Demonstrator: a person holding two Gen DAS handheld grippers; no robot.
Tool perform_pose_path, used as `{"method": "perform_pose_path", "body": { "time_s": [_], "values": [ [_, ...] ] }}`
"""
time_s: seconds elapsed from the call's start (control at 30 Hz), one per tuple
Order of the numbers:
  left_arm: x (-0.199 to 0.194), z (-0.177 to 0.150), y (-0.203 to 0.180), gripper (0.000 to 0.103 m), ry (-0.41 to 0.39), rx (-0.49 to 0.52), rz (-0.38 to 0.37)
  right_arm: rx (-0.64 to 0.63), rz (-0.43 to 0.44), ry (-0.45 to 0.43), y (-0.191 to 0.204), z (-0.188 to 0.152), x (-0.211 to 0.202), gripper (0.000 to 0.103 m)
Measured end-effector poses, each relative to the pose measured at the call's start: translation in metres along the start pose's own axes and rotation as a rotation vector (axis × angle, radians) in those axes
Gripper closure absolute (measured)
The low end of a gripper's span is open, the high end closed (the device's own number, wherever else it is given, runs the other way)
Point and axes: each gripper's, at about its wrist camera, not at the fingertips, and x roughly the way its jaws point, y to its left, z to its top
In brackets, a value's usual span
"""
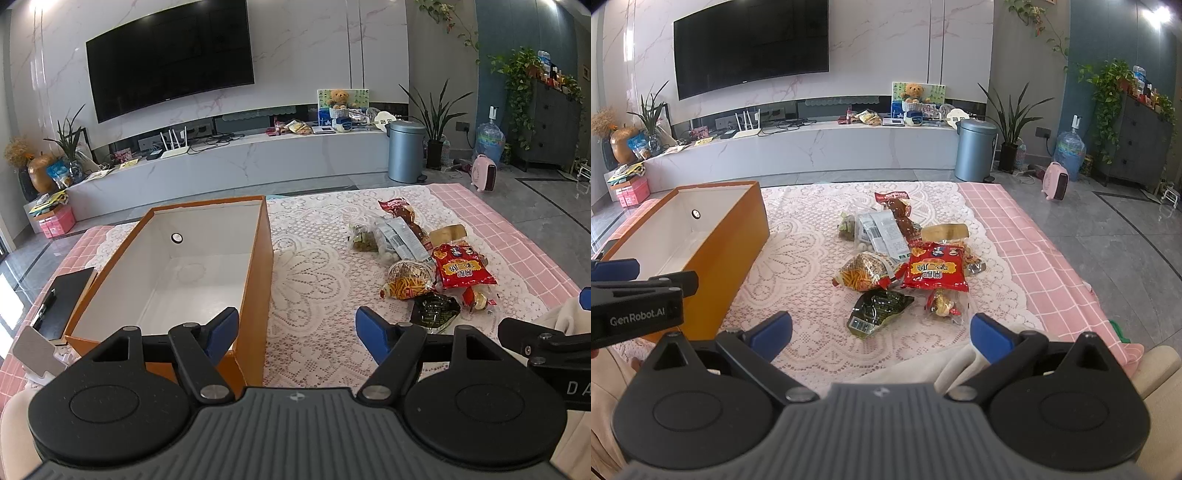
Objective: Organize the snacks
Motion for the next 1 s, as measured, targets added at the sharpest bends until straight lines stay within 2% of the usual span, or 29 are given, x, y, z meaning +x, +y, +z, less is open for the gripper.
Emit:
{"method": "perform_pose_path", "body": {
  "time_s": [0.17,0.37,0.47,0.5,0.53,0.6,0.67,0.7,0.73,0.8,0.93,1.0],
  "values": [
    [-0.001,0.001,0.0,0.019,-0.002,-0.001,-0.015,-0.001,0.002,0.001,0.0,0.0,0.0,0.003],
    [0.001,0.004,0.005,0.035,-0.011,-0.027,-0.112,0.008,0.026,-0.003,-0.009,-0.002,0.006,0.003],
    [0.006,0.007,0.005,0.061,0.001,-0.035,-0.16,0.03,0.048,0.008,-0.018,-0.004,0.014,0.004],
    [0.008,0.008,0.004,0.078,0.007,-0.027,-0.178,0.035,0.046,0.012,-0.021,-0.004,0.017,0.01],
    [0.011,0.01,0.002,0.086,0.015,-0.013,-0.194,0.037,0.04,0.011,-0.024,-0.003,0.02,0.018],
    [0.017,0.012,-0.003,0.09,0.027,0.003,-0.224,0.04,0.033,0.018,-0.031,-0.001,0.026,0.025],
    [0.023,0.014,-0.007,0.089,0.039,0.011,-0.26,0.062,0.038,0.032,-0.039,0.003,0.034,0.03],
    [0.027,0.015,-0.009,0.083,0.043,0.012,-0.275,0.074,0.042,0.037,-0.044,0.004,0.039,0.03],
    [0.032,0.017,-0.011,0.066,0.046,0.014,-0.291,0.082,0.045,0.044,-0.047,0.006,0.043,0.03],
    [0.04,0.021,-0.013,0.042,0.055,0.012,-0.332,0.089,0.048,0.057,-0.051,0.009,0.054,0.03],
    [0.058,0.03,-0.022,0.04,0.064,0.015,-0.356,0.109,0.035,0.087,-0.061,0.021,0.076,0.03],
    [0.068,0.035,-0.027,0.036,0.075,0.005,-0.367,0.125,0.024,0.101,-0.066,0.028,0.088,0.029]
  ]
}}
